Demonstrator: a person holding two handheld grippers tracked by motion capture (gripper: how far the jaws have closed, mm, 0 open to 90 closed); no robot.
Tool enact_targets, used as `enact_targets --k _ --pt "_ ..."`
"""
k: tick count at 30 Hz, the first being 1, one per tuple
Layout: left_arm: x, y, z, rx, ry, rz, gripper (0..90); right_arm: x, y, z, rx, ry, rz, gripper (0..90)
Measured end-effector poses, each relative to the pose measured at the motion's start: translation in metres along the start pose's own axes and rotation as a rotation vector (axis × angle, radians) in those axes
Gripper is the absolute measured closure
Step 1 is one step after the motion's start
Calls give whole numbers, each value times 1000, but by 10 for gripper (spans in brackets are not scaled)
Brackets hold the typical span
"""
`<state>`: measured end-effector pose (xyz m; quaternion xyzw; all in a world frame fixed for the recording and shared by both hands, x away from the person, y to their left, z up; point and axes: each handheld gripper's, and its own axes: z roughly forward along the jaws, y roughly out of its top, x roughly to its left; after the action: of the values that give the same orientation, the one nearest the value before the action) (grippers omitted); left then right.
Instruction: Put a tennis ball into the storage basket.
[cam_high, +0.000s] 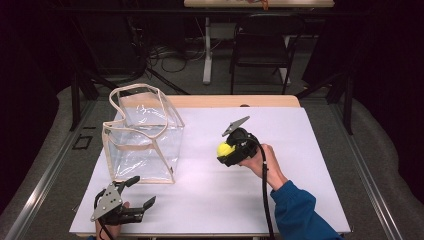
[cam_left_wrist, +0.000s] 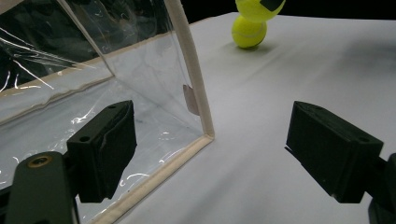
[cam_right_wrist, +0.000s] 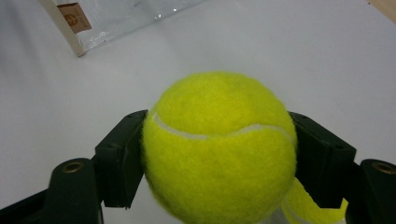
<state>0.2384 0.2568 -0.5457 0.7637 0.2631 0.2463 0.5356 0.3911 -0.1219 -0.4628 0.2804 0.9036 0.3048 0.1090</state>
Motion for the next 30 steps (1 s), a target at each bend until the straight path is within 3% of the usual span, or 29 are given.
enact_targets --k 12,30 --pt "0 0 0 -5 -6 0 159 4 13 1 9 -6 -37 261" --pt "0 0 0 -5 -10 0 159 6 30 2 5 -4 -56 261"
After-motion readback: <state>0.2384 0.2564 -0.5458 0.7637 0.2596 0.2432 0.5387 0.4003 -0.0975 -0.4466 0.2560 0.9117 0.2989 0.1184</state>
